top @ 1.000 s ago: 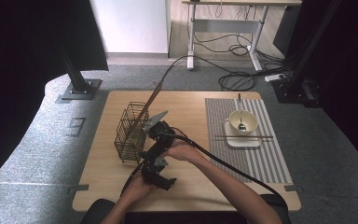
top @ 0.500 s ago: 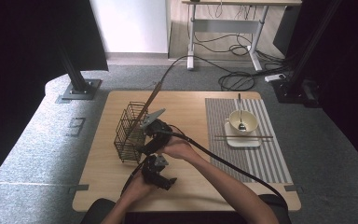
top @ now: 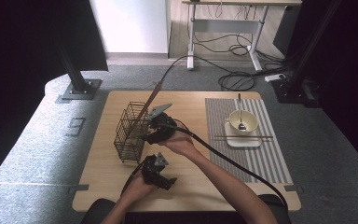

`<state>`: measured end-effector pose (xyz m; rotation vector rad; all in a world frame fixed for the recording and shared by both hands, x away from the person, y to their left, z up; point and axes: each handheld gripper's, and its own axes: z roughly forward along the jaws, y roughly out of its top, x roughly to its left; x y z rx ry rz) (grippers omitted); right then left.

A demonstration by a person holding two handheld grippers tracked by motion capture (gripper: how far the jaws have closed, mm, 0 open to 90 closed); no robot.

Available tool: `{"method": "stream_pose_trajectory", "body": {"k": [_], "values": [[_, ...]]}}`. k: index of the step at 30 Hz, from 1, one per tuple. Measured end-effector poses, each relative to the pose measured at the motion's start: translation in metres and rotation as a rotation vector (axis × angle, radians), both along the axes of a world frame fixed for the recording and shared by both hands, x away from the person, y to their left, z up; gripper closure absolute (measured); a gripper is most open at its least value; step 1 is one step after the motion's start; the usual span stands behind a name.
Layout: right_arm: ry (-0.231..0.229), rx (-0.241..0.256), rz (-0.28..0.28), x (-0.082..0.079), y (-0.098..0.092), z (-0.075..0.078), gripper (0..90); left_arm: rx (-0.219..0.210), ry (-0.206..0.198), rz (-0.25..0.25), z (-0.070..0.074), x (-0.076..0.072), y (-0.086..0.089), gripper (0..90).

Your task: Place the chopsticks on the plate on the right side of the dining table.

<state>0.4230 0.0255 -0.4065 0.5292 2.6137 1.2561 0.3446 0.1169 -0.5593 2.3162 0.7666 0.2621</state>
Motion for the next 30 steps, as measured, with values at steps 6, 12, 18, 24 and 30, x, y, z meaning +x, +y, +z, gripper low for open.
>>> {"method": "stream_pose_trajectory", "body": {"k": [6,12,18,24,30], "values": [[-0.011,0.005,-0.006,0.005,-0.003,0.002,51.6,-0.003,-0.001,0.001,0.0,0.0,0.0,0.0],[-0.055,-0.017,0.015,0.007,-0.003,0.003,59.9,-0.003,-0.001,0.0,0.0,0.0,0.0,0.0],[-0.068,0.0,0.034,0.008,-0.002,0.004,68.1,-0.001,-0.001,-0.002,0.0,0.0,0.0,0.0],[-0.069,-0.004,0.059,0.007,-0.002,0.006,79.5,-0.001,-0.001,-0.001,0.0,0.0,0.0,0.0],[-0.094,-0.011,0.085,0.004,-0.005,0.012,81.7,-0.002,-0.001,0.0,0.0,0.0,0.0,0.0]]}}
